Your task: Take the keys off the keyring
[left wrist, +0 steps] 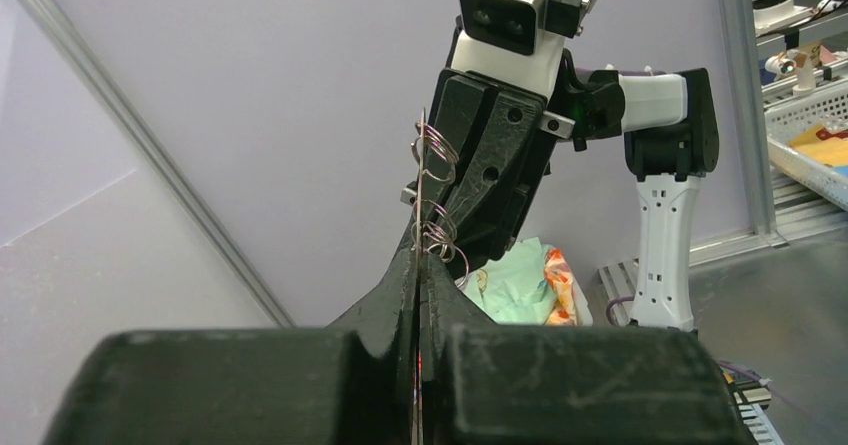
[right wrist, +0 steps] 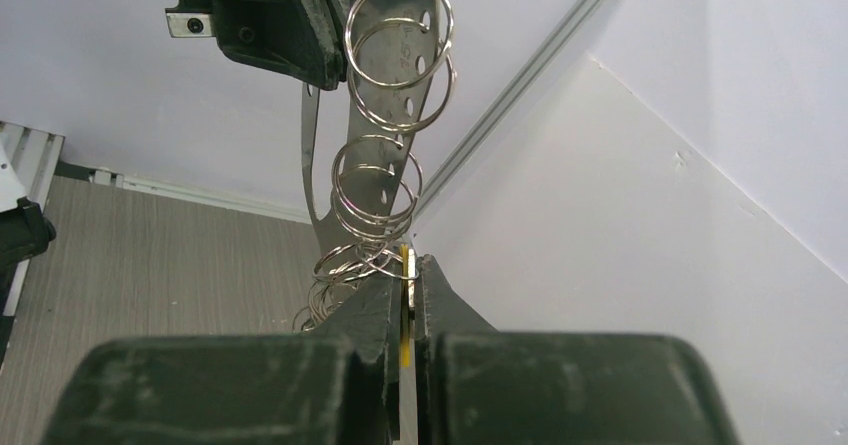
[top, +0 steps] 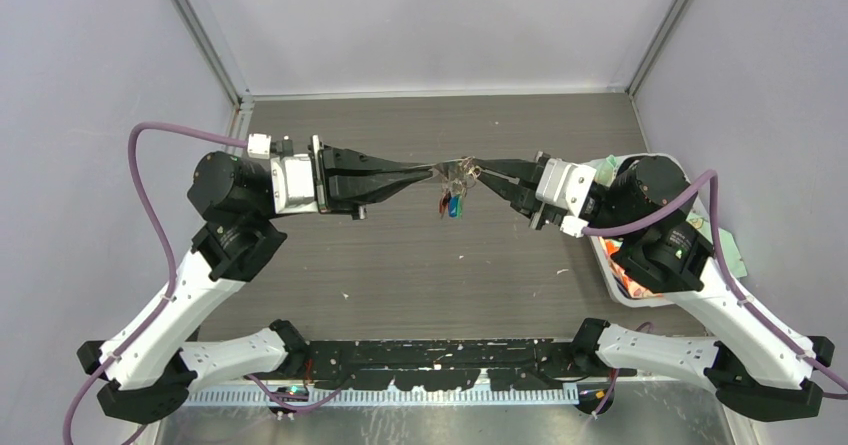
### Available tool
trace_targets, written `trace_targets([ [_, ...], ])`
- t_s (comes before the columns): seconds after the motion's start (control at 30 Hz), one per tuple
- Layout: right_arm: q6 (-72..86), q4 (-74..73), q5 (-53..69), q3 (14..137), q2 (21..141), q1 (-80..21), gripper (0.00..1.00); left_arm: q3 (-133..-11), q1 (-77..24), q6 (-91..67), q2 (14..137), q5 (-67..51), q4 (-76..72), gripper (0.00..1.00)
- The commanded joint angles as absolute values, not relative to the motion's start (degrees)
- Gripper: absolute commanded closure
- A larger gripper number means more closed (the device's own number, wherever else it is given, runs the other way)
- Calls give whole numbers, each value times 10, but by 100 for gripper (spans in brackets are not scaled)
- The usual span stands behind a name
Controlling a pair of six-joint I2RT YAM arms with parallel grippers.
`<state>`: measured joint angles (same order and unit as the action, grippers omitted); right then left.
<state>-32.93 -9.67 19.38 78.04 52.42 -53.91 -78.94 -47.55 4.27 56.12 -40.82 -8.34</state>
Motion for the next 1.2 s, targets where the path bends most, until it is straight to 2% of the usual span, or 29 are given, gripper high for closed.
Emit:
trace_targets([
  [0.0, -335, -69, 195, 791, 527, -543, 99, -807, -472, 27, 561, -414, -139, 100],
  [1.17, -343, -82, 163, 784, 497, -543, 99, -804, -454, 43, 555, -390, -108, 100],
])
